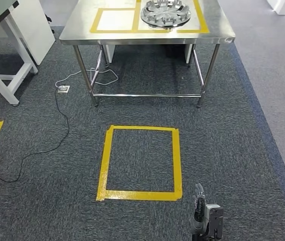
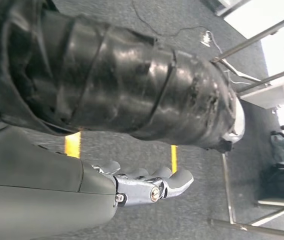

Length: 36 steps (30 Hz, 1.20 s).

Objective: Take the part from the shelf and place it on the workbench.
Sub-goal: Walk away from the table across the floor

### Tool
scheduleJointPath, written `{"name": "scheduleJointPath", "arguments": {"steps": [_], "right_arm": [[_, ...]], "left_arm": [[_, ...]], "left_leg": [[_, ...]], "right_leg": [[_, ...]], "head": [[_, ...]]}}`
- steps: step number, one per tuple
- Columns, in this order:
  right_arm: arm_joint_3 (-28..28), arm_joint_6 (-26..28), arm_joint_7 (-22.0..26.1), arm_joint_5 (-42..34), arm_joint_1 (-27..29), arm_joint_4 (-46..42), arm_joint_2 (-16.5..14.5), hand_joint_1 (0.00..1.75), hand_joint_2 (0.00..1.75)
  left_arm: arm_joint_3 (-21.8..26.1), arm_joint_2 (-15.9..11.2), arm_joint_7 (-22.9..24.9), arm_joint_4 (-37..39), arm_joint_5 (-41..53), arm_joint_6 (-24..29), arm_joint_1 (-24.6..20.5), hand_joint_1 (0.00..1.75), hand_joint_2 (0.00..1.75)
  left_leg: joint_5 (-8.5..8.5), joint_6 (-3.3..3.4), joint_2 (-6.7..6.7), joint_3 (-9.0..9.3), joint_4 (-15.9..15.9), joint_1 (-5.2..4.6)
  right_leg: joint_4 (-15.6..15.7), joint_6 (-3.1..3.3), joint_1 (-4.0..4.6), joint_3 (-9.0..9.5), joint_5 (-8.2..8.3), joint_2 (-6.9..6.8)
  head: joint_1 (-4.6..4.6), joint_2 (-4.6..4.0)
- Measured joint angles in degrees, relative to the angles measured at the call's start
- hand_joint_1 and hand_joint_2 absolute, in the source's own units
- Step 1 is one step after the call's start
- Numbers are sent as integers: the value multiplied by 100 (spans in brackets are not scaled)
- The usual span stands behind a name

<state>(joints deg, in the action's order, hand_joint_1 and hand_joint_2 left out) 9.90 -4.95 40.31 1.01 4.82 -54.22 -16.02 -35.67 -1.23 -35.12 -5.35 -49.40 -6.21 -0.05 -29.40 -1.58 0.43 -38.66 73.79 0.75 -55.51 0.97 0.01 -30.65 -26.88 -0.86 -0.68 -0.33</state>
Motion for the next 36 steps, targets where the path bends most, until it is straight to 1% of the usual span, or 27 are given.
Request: {"name": "scheduleJointPath", "arguments": {"steps": [1, 2, 4, 5, 7, 8, 9, 10, 11, 12, 13, 14, 15, 16, 17, 19, 20, 22, 23, 24, 27, 28, 29, 30, 32, 34, 36], "right_arm": [[-3, 4, 0, -1, -2, 4, 0, 0, 0], [-6, 8, 1, -1, -6, 7, 0, 0, 0], [-12, 13, 2, -3, -15, 9, 0, 0, 0], [-15, 14, 3, -4, -17, 10, 0, 0, 0], [-16, 16, 4, -7, -11, 14, 0, 0, 0], [-15, 18, 3, -9, -3, 16, 0, 0, 0], [-14, 19, 3, -10, 3, 18, 0, 0, 0], [-13, 20, 2, -11, 6, 20, 1, 0, 0], [-13, 22, 2, -13, 6, 22, 1, 0, 0], [-13, 25, 2, -13, 6, 26, 2, 0, 0], [-13, 28, 2, -14, 8, 31, 4, 0, 0], [-13, 31, 2, -15, 10, 35, 6, 0, 0], [-14, 32, 2, -16, 10, 38, 8, 0, 0], [-15, 33, 2, -17, 8, 40, 9, 0, 0], [-17, 33, 2, -17, 0, 40, 9, 0, 0], [-30, 33, 3, -19, -30, 40, 9, 0, 0], [-38, 34, 5, -21, -42, 41, 9, 0, 0], [-49, 39, 4, -33, -38, 48, 9, 0, 0], [-50, 44, 2, -40, -29, 52, 9, 0, 0], [-55, 49, 0, -46, -22, 57, 10, 0, 0], [-84, 57, 1, -54, -14, 64, 13, 0, 0], [-91, 60, 1, -56, -8, 66, 15, 0, 0], [-96, 61, 1, -59, -2, 68, 16, 0, 0], [-97, 62, 1, -62, 2, 70, 17, 0, 0], [-101, 61, 1, -65, 5, 72, 17, 0, 0], [-104, 61, 2, -68, 2, 72, 17, 0, 0], [-108, 70, 2, -68, 1, 72, 18, 0, 0]], "left_arm": [[0, -3, 0, 0, -1, 0, -3, 0, 175], [0, -6, 0, 0, -2, 0, -7, 0, 175], [-1, -12, -1, 0, -2, 0, -23, 0, 175], [-2, -14, -1, 0, -2, 0, -26, 0, 175], [-4, -15, -2, 1, -2, 0, -20, 0, 175], [-5, -14, -2, 2, -3, 0, -18, 0, 175], [-7, -13, -2, 3, -4, 0, -19, 0, 175], [-9, -12, -2, 4, -6, 0, -22, 0, 175], [-10, -14, -2, 4, -8, 0, -23, 0, 175], [-11, -16, -2, 4, -12, 0, -23, 0, 175], [-14, -20, -2, 4, -15, 0, -22, 0, 175], [-16, -22, -2, 4, -17, 0, -21, 0, 175], [-18, -24, -2, 4, -20, 0, -21, 0, 175], [-20, -24, -2, 4, -20, 0, -21, 0, 175], [-22, -21, -2, 4, -20, -1, -24, 0, 175], [-24, -14, -2, 4, -22, -2, -28, 0, 175], [-25, -10, -2, 4, -26, -2, -28, 0, 175], [-26, -14, -2, 6, -37, -1, -20, 0, 175], [-27, -17, -2, 8, -42, -1, -13, 0, 175], [-28, -17, -1, 9, -50, 0, -2, 0, 175], [-39, -9, -2, 11, -90, -2, 18, 0, 175], [-46, -10, -2, 11, -100, -2, 17, 0, 175], [-55, -11, -2, 11, -108, -2, 16, 0, 175], [-66, -13, -2, 11, -111, -2, 16, 0, 175], [-86, -16, -2, 11, -119, -2, 14, 0, 175], [-107, -20, -2, 11, -126, -2, 10, 0, 175], [-127, -20, -3, 12, -136, -1, 14, 0, 175]], "left_leg": [[116, 5, -3, 276, -277, 6], [111, 19, -10, 618, -707, 5], [-100, 98, -31, 1127, -1478, -12], [-187, 151, -39, 1219, -1668, -30], [-139, 266, -22, 1160, -1730, -43], [-77, 321, -7, 1106, -1741, -39], [-4, 368, 9, 1033, -1755, -31], [72, 403, 24, 947, -1759, -27], [146, 422, 25, 851, -1756, -30], [223, 428, 29, 752, -1751, -35], [299, 425, 32, 646, -1744, -40], [373, 416, 35, 539, -1734, -43], [444, 403, 36, 435, -1723, -45], [512, 386, 36, 343, -1713, -46], [575, 366, 36, 275, -1700, -50], [693, 311, 35, 194, -1675, -64], [753, 276, 37, 177, -1675, -64], [851, 197, 37, 152, -1691, -45], [800, 159, 28, 128, -1663, -33], [641, 127, 17, 86, -1544, -24], [-187, 58, 0, -141, -550, -8], [-319, 44, 0, -177, -221, -6], [-315, 37, 0, -141, -55, -5], [-212, 38, 0, -13, -100, -4], [20, 66, -4, 502, -780, -4], [39, 118, -16, 940, -1488, -16], [-21, 161, -24, 1026, -1712, -27]], "right_leg": [[-61, -22, -4, -114, 48, 1], [-129, -50, -1, -223, 87, 4], [-230, -115, 9, -365, 162, 4], [-249, -151, 10, -403, 207, 2], [-258, -222, -5, -440, 269, 8], [-318, -256, -14, -475, 173, 24], [-470, -287, -18, -542, -30, 42], [-736, -314, -24, -628, -327, 58], [-1083, -337, -25, -720, -640, 65], [-1440, -352, -26, -789, -857, 67], [-1720, -360, -27, -794, -929, 67], [-1841, -360, -27, -723, -851, 67], [-1775, -351, -25, -561, -677, 67], [-1509, -333, -23, -295, -497, 67], [-1089, -305, -16, 48, -420, 67], [-184, -235, 1, 671, -540, 69], [86, -198, 14, 823, -635, 72], [220, -119, 21, 816, -638, 71], [217, -73, 17, 772, -584, 62], [220, -25, 8, 721, -523, 52], [202, 48, 7, 520, -358, 32], [183, 45, 10, 443, -311, 27], [152, 37, 11, 378, -273, 22], [111, 28, 9, 313, -244, 20], [7, 2, 5, 197, -207, 23], [-90, -44, 17, 85, -182, 24], [-144, -70, 38, 7, -158, 26]], "head": [[-2, 0], [-6, 0], [-9, 0], [-9, 0], [-10, 0], [-4, 0], [11, 0], [34, 0], [58, 0], [74, 0], [81, 0], [82, 0], [83, 0], [83, 0], [84, 0], [86, 0], [87, 0], [91, 0], [92, 0], [79, 0], [24, 0], [19, 0], [18, 0], [18, 0], [16, 0], [18, 0], [18, 0]]}}
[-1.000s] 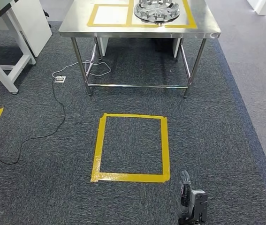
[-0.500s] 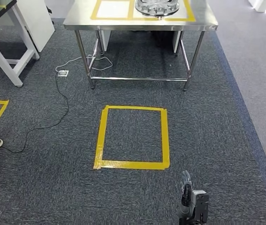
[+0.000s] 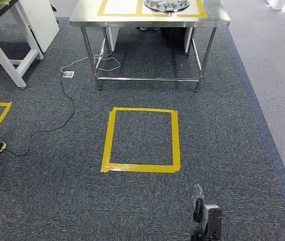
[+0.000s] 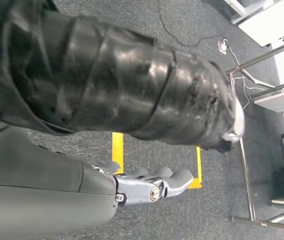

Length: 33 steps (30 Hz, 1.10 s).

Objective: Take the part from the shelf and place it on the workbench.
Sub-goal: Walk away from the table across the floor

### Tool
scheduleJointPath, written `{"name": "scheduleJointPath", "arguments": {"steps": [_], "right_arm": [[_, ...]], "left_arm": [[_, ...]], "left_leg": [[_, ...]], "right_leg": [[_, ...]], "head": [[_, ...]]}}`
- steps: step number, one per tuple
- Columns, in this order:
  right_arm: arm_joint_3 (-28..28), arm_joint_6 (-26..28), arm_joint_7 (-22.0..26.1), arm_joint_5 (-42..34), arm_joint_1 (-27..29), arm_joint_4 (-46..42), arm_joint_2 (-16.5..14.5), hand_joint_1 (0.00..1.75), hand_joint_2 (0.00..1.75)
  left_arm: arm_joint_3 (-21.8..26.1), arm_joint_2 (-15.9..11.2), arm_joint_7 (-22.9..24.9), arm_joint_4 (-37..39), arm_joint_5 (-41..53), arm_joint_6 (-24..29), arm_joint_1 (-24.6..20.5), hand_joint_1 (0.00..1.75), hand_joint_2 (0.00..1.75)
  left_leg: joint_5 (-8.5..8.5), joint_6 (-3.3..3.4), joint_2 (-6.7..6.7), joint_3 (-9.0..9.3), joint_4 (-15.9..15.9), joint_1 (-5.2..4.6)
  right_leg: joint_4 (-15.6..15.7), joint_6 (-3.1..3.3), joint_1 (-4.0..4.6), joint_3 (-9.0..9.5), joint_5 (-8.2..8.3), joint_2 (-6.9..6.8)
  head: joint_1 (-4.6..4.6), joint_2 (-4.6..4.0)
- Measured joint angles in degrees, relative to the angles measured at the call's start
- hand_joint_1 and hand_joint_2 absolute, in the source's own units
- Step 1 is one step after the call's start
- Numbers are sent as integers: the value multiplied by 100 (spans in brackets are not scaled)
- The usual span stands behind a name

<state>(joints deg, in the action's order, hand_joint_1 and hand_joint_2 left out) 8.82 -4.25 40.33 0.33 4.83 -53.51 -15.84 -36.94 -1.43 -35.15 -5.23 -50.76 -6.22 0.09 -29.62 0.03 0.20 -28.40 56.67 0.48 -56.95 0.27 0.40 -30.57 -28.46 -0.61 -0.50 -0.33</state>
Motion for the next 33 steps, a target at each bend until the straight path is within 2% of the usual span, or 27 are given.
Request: {"name": "scheduleJointPath", "arguments": {"steps": [3, 4, 9, 12, 15, 16, 17, 18, 20, 21, 22, 23, 24, 25, 27, 28, 29, 31, 32, 33], "right_arm": [[-18, 60, 1, 44, 11, -4, 7, 0, 0], [-38, 95, 1, 72, 14, -12, 11, 0, 0], [-170, 188, 2, 110, 30, -57, 31, 0, 0], [-204, 196, 2, 105, 45, -57, 35, 0, 0], [-266, 227, 2, 109, 49, -63, 39, 0, 0], [-284, 238, 2, 110, 49, -67, 40, 0, 0], [-301, 249, 2, 113, 50, -74, 42, 0, 0], [-311, 260, 3, 115, 50, -80, 45, 0, 0], [-325, 281, 4, 121, 57, -86, 56, 0, 0], [-328, 288, 3, 124, 67, -87, 65, 0, 0], [-333, 293, 3, 126, 79, -87, 71, 0, 0], [-337, 296, 2, 127, 91, -87, 77, 0, 0], [-342, 299, 2, 127, 99, -88, 83, 0, 0], [-349, 302, 2, 128, 103, -89, 86, 0, 0], [-367, 310, 3, 129, 103, -90, 92, 0, 0], [-379, 316, 3, 129, 108, -91, 95, 0, 0], [-392, 320, 3, 128, 115, -92, 98, 0, 0], [-419, 325, 4, 128, 119, -98, 104, 0, 0], [-429, 325, 4, 128, 115, -104, 106, 0, 0], [-436, 326, 4, 129, 111, -109, 107, 0, 0]], "left_arm": [[-24, 5, -2, 1, -36, 1, 12, 0, 175], [-35, 5, -3, 1, -57, 1, 10, 0, 175], [-105, -1, -4, 1, -110, -1, -13, 0, 175], [-147, -15, -4, 1, -131, -2, -8, 0, 175], [-173, -24, -4, 1, -163, -3, -3, 0, 175], [-180, -26, -4, 1, -172, -3, -6, 0, 175], [-187, -27, -4, 1, -178, -4, -11, 0, 175], [-192, -26, -4, 1, -182, -4, -14, 0, 175], [-199, -26, -4, 1, -187, -5, -11, 0, 175], [-204, -27, -4, 1, -188, -5, -5, 0, 175], [-212, -28, -4, 2, -191, -5, 1, 0, 175], [-220, -29, -4, 2, -192, -4, 5, 0, 175], [-228, -30, -4, 3, -193, -4, 6, 0, 175], [-234, -28, -4, 3, -194, -4, 4, 0, 175], [-250, -26, -4, 3, -199, -7, -12, 0, 175], [-262, -26, -4, 3, -204, -7, -19, 0, 175], [-273, -27, -4, 3, -208, -7, -20, 0, 175], [-289, -29, -5, 8, -211, -7, -4, 0, 175], [-292, -27, -5, 11, -210, -8, 6, 0, 175], [-295, -27, -6, 14, -210, -8, 10, 0, 175]], "left_leg": [[10, 22, 5, -37, -32, -9], [16, 41, 5, -46, -29, -21], [72, 152, 14, -128, -9, -83], [113, 208, 14, -182, 16, -112], [151, 254, 4, -209, 13, -112], [174, 278, 0, -211, -7, -98], [201, 306, -6, -216, -28, -83], [231, 329, -15, -230, -46, -67], [269, 345, -48, -295, -43, -63], [286, 338, -76, -328, -39, -63], [302, 325, -111, -354, -34, -63], [315, 310, -157, -372, -30, -62], [327, 293, -210, -381, -26, -60], [338, 275, -265, -386, -21, -56], [359, 215, -374, -414, 0, -61], [374, 175, -425, -435, 5, -54], [393, 128, -477, -458, 5, -44], [418, 45, -544, -501, 11, -13], [360, 11, -491, -545, 86, -10], [229, -18, -402, -632, 273, -8]], "right_leg": [[-8, 85, 7, -74, 35, 9], [7, 74, -1, -91, 57, 10], [53, -119, -69, -122, 167, 22], [53, -190, -100, -145, 220, 23], [54, -234, -112, -157, 242, 6], [25, -248, -112, -180, 206, 6], [-92, -263, -110, -237, 98, 13], [-335, -275, -110, -346, -80, 24], [-1114, -291, -112, -671, -536, 39], [-1471, -293, -113, -810, -690, 40], [-1648, -290, -113, -858, -737, 41], [-1595, -281, -114, -791, -673, 46], [-1302, -264, -114, -601, -515, 68], [-865, -238, -116, -341, -331, 141], [-122, -183, -120, 69, -140, 356], [40, -155, -113, 152, -130, 421], [76, -127, -101, 169, -146, 422], [96, -50, -91, 186, -100, 292], [120, -8, -96, 198, -70, 227], [144, 27, -104, 204, -43, 156]], "head": [[22, 0], [30, 0], [34, 0], [31, 0], [31, 0], [32, 0], [44, 0], [61, 0], [95, 0], [101, 0], [101, 0], [102, 0], [102, 0], [103, 0], [98, 0], [93, 0], [90, 0], [88, 0], [75, 0], [53, 0]]}}
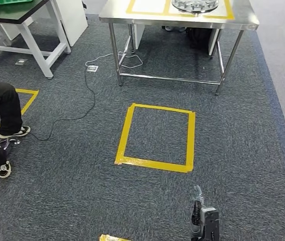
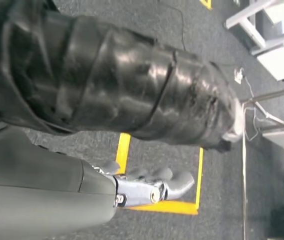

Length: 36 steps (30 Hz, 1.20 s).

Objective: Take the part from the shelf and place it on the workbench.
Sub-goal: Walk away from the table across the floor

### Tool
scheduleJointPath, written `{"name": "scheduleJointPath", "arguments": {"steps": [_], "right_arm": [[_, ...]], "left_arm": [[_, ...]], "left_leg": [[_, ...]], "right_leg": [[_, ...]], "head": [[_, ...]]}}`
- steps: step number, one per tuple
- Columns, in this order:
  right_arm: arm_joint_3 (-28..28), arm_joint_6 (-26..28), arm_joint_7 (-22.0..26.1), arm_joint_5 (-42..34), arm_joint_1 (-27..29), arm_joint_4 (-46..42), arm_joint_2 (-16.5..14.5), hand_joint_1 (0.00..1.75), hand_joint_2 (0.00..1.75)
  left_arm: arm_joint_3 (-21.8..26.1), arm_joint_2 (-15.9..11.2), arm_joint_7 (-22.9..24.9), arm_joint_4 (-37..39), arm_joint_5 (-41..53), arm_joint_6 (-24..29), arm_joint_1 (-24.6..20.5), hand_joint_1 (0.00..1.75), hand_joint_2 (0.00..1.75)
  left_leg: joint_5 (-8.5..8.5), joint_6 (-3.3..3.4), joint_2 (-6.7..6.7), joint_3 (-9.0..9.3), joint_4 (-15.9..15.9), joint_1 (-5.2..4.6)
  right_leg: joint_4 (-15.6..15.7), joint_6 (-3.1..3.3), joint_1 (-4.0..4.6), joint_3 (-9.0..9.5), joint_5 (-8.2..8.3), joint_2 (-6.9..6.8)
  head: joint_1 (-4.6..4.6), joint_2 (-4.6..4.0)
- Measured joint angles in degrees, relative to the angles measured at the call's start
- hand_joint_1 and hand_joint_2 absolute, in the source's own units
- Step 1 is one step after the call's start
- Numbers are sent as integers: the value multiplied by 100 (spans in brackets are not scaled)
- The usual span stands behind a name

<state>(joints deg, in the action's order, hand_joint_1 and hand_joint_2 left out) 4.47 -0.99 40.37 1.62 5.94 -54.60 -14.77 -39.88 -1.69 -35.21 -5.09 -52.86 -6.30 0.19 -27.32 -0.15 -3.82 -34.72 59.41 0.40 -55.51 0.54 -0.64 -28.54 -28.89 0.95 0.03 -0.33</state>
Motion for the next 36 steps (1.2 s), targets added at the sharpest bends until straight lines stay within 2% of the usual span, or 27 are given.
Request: {"name": "scheduleJointPath", "arguments": {"steps": [2, 3, 4, 5, 6, 7, 9, 11, 12, 13, 15, 17, 18, 19, 20, 21, 22, 24, 26, 28, 29, 30, 32, 33, 34, 35, 36], "right_arm": [[-4, 1, -2, 0, 12, -6, 6, 0, 0], [-5, 1, -3, -1, 22, -7, 10, 0, 0], [-5, 1, -4, -1, 29, -7, 15, 0, 0], [-5, 1, -4, -1, 29, -7, 17, 0, 0], [-7, 1, -4, -1, 25, -7, 19, 0, 0], [-12, 1, -4, 0, 20, -7, 19, 0, 0], [-25, 1, -3, 0, 11, -9, 20, 0, 0], [-33, 1, -1, 1, 6, -10, 21, 0, 0], [-39, 2, 1, 2, 4, -11, 21, 0, 0], [-49, 6, 0, 2, 3, -14, 21, 0, 0], [-70, 17, 2, 0, 1, -24, 21, 0, 0], [-79, 30, 0, -2, 16, -32, 25, 0, 0], [-78, 32, -1, -8, 29, -32, 28, 0, 0], [-78, 28, -2, -22, 42, -32, 31, 0, 0], [-76, 8, -2, -49, 50, -32, 32, 0, 0], [-74, -23, -2, -84, 54, -32, 32, 0, 0], [-69, -61, -2, -117, 54, -35, 33, 0, 0], [-51, -97, -1, -126, 64, -50, 37, 0, 0], [-23, -68, -1, -80, 108, -91, 43, 0, 0], [33, -17, -1, -13, 152, -132, 51, 0, 0], [75, 19, 0, 37, 164, -142, 60, 0, 0], [120, 54, 0, 92, 177, -145, 74, 0, 0], [233, 103, -2, 194, 221, -132, 138, 0, 0], [302, 124, -3, 239, 246, -103, 180, 0, 0], [381, 165, -4, 300, 262, -43, 231, 0, 0], [452, 224, -5, 366, 269, 32, 277, 0, 0], [517, 312, -6, 454, 268, 143, 327, 0, 0]], "left_arm": [[-3, -2, 0, 2, 1, 0, -7, 0, 175], [-4, -4, 0, 2, 1, 1, -14, 0, 175], [-4, -5, 0, 2, 1, 1, -15, 0, 175], [-5, -6, 0, 2, 1, 1, -9, 0, 175], [-5, -7, 0, 2, 1, 1, -3, 0, 175], [-5, -10, 0, 2, 1, 1, 3, 0, 175], [-5, -14, -1, 2, 1, 1, -5, 0, 175], [-5, -16, -4, 2, 0, -3, -13, 0, 175], [-5, -16, -6, 2, -2, -7, -7, 0, 175], [-5, -17, -7, 2, -6, -12, 3, 0, 175], [-5, -16, -7, 2, -26, -16, 12, 0, 175], [-5, -16, -7, 2, -47, -17, -4, 0, 175], [-5, -18, -7, 2, -53, -17, -13, 0, 175], [-6, -20, -7, 2, -58, -17, -17, 0, 175], [-7, -22, -7, 2, -71, -17, -14, 0, 175], [-7, -24, -7, 2, -86, -17, -9, 0, 175], [-8, -22, -8, 2, -107, -17, -5, 0, 175], [-15, -15, -19, 2, -171, -17, -11, 0, 175], [-28, -10, -37, 3, -253, -18, -21, 0, 175], [-45, -10, -49, 15, -339, -21, -3, 0, 175], [-60, -5, -54, 23, -377, -26, 14, 0, 175], [-79, -2, -60, 30, -410, -35, 24, 0, 175], [-124, 7, -74, 33, -481, -63, 11, 0, 175], [-144, 8, -78, 34, -527, -75, -3, 0, 175], [-162, 10, -81, 34, -584, -84, -11, 0, 175], [-176, 13, -83, 37, -634, -87, -6, 0, 175], [-195, 16, -83, 42, -689, -87, 7, 0, 175]], "left_leg": [[-400, -43, 212, -283, 673, 8], [-563, -60, 261, -425, 1029, 16], [-633, -71, 292, -499, 1249, 20], [-601, -76, 316, -478, 1274, 22], [-475, -73, 346, -350, 1082, 23], [-295, -61, 420, -125, 696, 21], [-86, -4, 633, 255, -1, -11], [-76, 61, 703, 341, -215, -44], [-58, 88, 640, 325, -223, -42], [-46, 119, 585, 320, -235, -32], [-8, 182, 485, 316, -266, -3], [21, 228, 376, 288, -273, 11], [30, 241, 308, 268, -271, 10], [37, 246, 234, 254, -269, 9], [41, 246, 157, 248, -267, 9], [46, 242, 77, 249, -264, 9], [50, 234, -2, 254, -262, 9], [60, 202, -157, 244, -245, 5], [90, 134, -300, 188, -228, 11], [121, 57, -407, 129, -220, 29], [101, 28, -339, 102, -185, 25], [24, 1, -193, 43, -68, 18], [-298, -45, 177, -227, 518, 10], [-480, -67, 273, -411, 918, 20], [-597, -85, 313, -557, 1246, 30], [-619, -96, 329, -618, 1410, 37], [-532, -101, 344, -560, 1336, 43]], "right_leg": [[5, 37, 12, -16, 16, -145], [-3, 44, 22, -29, 12, -225], [-13, 48, 31, -41, 9, -304], [-24, 50, 37, -52, 3, -376], [-40, 47, 40, -59, -4, -443], [-60, 38, 45, -61, -17, -506], [-98, -1, 74, -63, -52, -613], [-114, -54, 101, -57, -75, -704], [-115, -80, 103, -47, -80, -750], [-125, -116, 96, -55, -98, -740], [-335, -184, 80, -142, -270, -511], [-1000, -219, 63, -431, -652, -208], [-1414, -223, 57, -618, -839, -140], [-1718, -224, 53, -763, -939, -114], [-1822, -220, 52, -817, -921, -104], [-1684, -213, 49, -757, -781, -92], [-1327, -200, 43, -593, -553, -42], [-507, -166, 12, -222, -198, 252], [-154, -138, -1, -48, -124, 444], [-134, -92, 4, -22, -113, 331], [-116, -59, -3, -13, -97, 255], [-93, -22, -9, 2, -83, 172], [-67, 29, -4, 25, -81, -26], [-66, 45, 6, 26, -89, -131], [-67, 51, 13, 25, -98, -235], [-68, 52, 16, 23, -107, -325], [-69, 46, 17, 25, -117, -405]], "head": [[-48, 0], [-60, 0], [-63, 0], [-64, 0], [-66, 0], [-67, 0], [-64, 0], [-50, 0], [-41, 0], [-40, 0], [-16, 0], [23, 0], [35, 0], [40, 0], [41, 0], [42, 0], [43, 0], [46, 0], [48, 0], [45, 0], [40, 0], [16, 0], [-42, 0], [-65, 0], [-72, 0], [-72, 0], [-73, 0]]}}
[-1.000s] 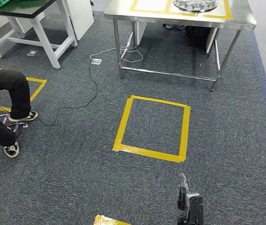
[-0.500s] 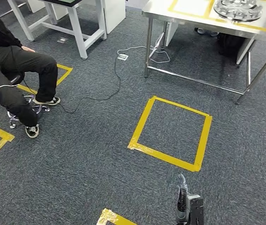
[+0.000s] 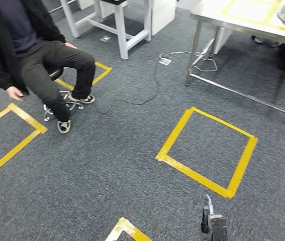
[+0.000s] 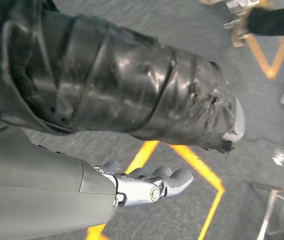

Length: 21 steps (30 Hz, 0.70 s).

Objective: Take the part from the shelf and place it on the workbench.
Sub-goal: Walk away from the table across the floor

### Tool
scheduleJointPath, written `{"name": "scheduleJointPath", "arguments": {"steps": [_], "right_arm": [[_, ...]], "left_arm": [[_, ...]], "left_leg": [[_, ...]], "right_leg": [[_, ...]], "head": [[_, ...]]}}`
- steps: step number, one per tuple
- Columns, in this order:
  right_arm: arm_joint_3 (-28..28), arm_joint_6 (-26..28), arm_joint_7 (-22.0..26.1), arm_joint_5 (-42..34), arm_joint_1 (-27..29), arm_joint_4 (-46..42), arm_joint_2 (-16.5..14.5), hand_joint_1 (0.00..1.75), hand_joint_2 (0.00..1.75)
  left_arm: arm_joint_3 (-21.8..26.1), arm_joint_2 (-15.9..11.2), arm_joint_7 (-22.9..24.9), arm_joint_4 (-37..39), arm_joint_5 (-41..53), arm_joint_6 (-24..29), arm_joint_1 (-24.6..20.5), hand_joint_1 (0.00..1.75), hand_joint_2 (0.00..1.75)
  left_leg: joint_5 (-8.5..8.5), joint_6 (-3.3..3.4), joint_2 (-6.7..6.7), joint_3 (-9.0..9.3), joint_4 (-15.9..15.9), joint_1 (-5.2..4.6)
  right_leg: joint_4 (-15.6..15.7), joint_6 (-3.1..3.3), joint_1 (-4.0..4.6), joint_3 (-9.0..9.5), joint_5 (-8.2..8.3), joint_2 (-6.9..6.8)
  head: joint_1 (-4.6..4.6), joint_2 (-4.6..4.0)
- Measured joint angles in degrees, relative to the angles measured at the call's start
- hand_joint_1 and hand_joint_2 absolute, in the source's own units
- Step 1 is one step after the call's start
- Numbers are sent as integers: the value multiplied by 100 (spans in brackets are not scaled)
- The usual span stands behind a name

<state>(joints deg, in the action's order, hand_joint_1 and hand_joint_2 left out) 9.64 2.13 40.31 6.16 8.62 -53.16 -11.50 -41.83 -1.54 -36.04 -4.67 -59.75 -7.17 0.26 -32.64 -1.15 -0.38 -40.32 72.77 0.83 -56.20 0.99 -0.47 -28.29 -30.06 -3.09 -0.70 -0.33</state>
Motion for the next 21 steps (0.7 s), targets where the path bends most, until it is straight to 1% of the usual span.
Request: {"name": "scheduleJointPath", "arguments": {"steps": [1, 2, 3, 4, 5, 6, 7, 10, 12, 13, 14, 15, 16, 17, 18, 19, 20, 21], "right_arm": [[48, 93, -1, 91, -2, 125, 50, 0, 0], [79, 190, -1, 178, -6, 259, 100, 0, 0], [99, 296, -2, 264, -21, 427, 157, 0, 0], [106, 397, -2, 335, -47, 616, 214, 0, 0], [108, 489, -2, 395, -79, 801, 268, 0, 0], [108, 551, -3, 435, -107, 946, 307, 0, 0], [107, 587, -4, 456, -126, 1037, 330, 0, 0], [107, 597, -5, 463, -133, 1073, 339, 0, 0], [108, 609, -7, 476, -142, 1150, 354, 0, 0], [108, 630, -4, 491, -168, 1315, 394, 0, 0], [107, 650, -3, 504, -188, 1518, 443, 0, 0], [106, 667, -1, 514, -207, 1714, 488, 0, 0], [104, 682, 1, 523, -227, 1909, 533, 0, 0], [103, 684, -1, 531, -230, 2000, 551, 0, 0], [103, 694, -1, 549, -246, 2082, 562, 0, 0], [103, 713, -1, 574, -275, 2192, 578, 0, 0], [102, 735, -1, 606, -311, 2336, 597, 0, 0], [102, 761, -1, 641, -342, 2502, 620, 0, 0]], "left_arm": [[-21, 3, -1, 7, -50, -1, 14, 0, 175], [-44, 4, -2, 14, -94, -3, 24, 0, 175], [-69, 8, -3, 20, -143, -6, 24, 0, 175], [-92, 11, -7, 25, -182, -9, 17, 0, 175], [-110, 15, -9, 28, -214, -12, 11, 0, 175], [-121, 20, -11, 30, -236, -13, 6, 0, 175], [-127, 21, -13, 32, -246, -13, 5, 0, 175], [-130, 22, -13, 33, -248, -13, 7, 0, 175], [-135, 24, -14, 37, -254, -13, 8, 0, 175], [-155, 30, -16, 47, -263, -13, 9, 0, 175], [-179, 35, -18, 59, -272, -13, 4, 0, 175], [-202, 40, -20, 72, -282, -13, 1, 0, 175], [-225, 45, -21, 85, -291, -13, -2, 0, 175], [-231, 47, -22, 92, -303, -13, -5, 0, 175], [-235, 53, -22, 97, -317, -14, -3, 0, 175], [-240, 61, -25, 100, -336, -17, -4, 0, 175], [-248, 70, -28, 102, -360, -20, -5, 0, 175], [-256, 79, -33, 102, -388, -23, -13, 0, 175]], "left_leg": [[164, 3, 32, 165, -285, 4], [338, 13, 120, 396, -702, 4], [451, 36, 244, 607, -1084, -13], [510, 66, 336, 752, -1357, -26], [515, 96, 400, 825, -1500, -41], [496, 123, 405, 833, -1519, -53], [500, 135, 371, 831, -1526, -50], [498, 139, 360, 830, -1525, -52], [489, 153, 338, 824, -1524, -59], [502, 197, 270, 822, -1538, -52], [516, 243, 158, 815, -1552, -46], [533, 285, 34, 811, -1567, -39], [551, 324, -105, 812, -1581, -31], [551, 327, -208, 812, -1579, -35], [551, 326, -289, 820, -1578, -36], [549, 322, -371, 831, -1578, -36], [547, 313, -448, 837, -1576, -34], [544, 292, -529, 830, -1563, -35]], "right_leg": [[-1, -12, 0, 12, -14, -72], [-4, -29, 2, 34, -31, -137], [-7, -55, 18, 45, -52, -197], [-13, -85, 34, 52, -74, -246], [-17, -113, 50, 52, -93, -285], [-18, -134, 64, 42, -106, -309], [-19, -146, 64, 42, -113, -323], [-18, -150, 64, 47, -115, -331], [-7, -165, 59, 63, -121, -356], [-146, -204, 45, 24, -229, -237], [-569, -244, 29, -159, -450, -79], [-1049, -279, 14, -382, -666, 89], [-1509, -310, 1, -613, -843, 261], [-1743, -306, -1, -769, -847, 304], [-1559, -297, -3, -730, -659, 320], [-1184, -281, -8, -598, -400, 373], [-772, -261, -20, -435, -185, 516], [-414, -247, -37, -294, -36, 668]], "head": [[-2, 0], [-2, 0], [-6, 0], [-3, 0], [0, 0], [3, 0], [10, 0], [12, 0], [16, 0], [33, 0], [55, 0], [75, 0], [96, 0], [102, 0], [102, 0], [103, 0], [103, 0], [100, 0]]}}
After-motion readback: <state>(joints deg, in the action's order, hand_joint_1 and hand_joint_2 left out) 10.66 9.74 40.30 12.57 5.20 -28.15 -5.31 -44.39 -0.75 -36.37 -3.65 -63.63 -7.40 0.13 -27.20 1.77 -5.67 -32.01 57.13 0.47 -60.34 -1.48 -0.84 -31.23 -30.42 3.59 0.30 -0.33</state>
